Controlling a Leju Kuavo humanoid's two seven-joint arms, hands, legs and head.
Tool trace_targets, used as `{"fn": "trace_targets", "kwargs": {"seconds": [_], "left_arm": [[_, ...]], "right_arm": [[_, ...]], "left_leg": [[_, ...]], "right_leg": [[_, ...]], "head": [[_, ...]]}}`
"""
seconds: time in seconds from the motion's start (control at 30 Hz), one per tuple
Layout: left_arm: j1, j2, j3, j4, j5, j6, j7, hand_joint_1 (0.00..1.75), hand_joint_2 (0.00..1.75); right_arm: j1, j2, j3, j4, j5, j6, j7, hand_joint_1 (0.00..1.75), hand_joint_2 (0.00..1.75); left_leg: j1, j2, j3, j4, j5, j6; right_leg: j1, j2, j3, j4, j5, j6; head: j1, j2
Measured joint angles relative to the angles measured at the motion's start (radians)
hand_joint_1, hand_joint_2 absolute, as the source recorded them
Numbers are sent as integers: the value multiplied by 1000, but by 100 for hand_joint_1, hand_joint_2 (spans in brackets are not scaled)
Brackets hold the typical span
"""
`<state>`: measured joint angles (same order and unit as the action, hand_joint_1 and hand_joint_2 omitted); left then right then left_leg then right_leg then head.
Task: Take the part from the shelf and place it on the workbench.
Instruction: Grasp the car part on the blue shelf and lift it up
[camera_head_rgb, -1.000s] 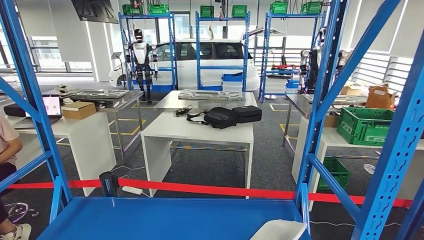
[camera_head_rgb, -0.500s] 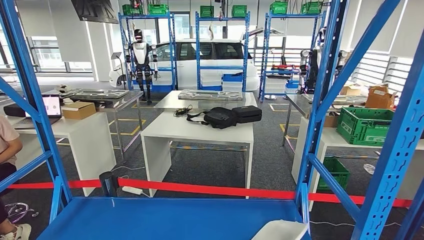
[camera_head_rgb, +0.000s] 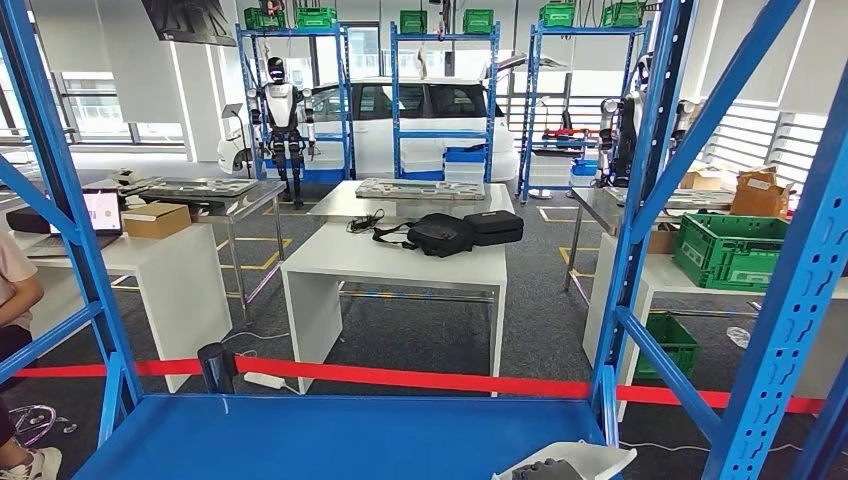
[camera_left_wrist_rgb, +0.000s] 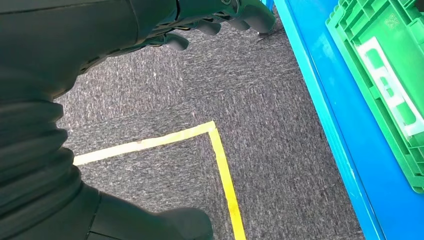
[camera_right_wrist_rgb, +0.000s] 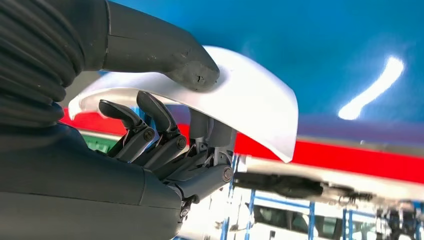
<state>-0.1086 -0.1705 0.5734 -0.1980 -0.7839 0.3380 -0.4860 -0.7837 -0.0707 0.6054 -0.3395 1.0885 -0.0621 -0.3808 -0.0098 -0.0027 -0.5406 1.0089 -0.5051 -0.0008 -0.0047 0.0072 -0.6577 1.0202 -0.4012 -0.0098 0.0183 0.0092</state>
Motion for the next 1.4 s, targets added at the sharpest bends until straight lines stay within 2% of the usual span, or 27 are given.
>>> {"fn": "trace_targets", "kwargs": {"seconds": [0.17,0.7,0.97,1.4], "left_arm": [[0,-2,0,0,0,9,12,0,175],[-1,-10,0,0,-2,12,21,0,175],[-2,-12,0,0,-9,13,35,0,175],[-15,-13,0,0,-22,14,58,0,175]], "right_arm": [[-25,-3,-8,-29,4,-50,9,175,175],[-61,-3,-23,-78,20,-85,28,175,175],[-65,-2,-46,-97,7,-127,6,175,175],[-107,41,-73,-101,9,-163,-13,175,175]], "left_leg": [[0,0,1,0,0,0],[0,-1,0,0,0,0],[0,-1,0,0,0,0],[0,-1,0,0,0,0]], "right_leg": [[0,0,-1,0,0,0],[0,0,-1,0,0,0],[0,0,-2,0,0,0],[0,0,-2,0,0,0]], "head": [[0,0],[0,0],[0,0],[0,0]]}}
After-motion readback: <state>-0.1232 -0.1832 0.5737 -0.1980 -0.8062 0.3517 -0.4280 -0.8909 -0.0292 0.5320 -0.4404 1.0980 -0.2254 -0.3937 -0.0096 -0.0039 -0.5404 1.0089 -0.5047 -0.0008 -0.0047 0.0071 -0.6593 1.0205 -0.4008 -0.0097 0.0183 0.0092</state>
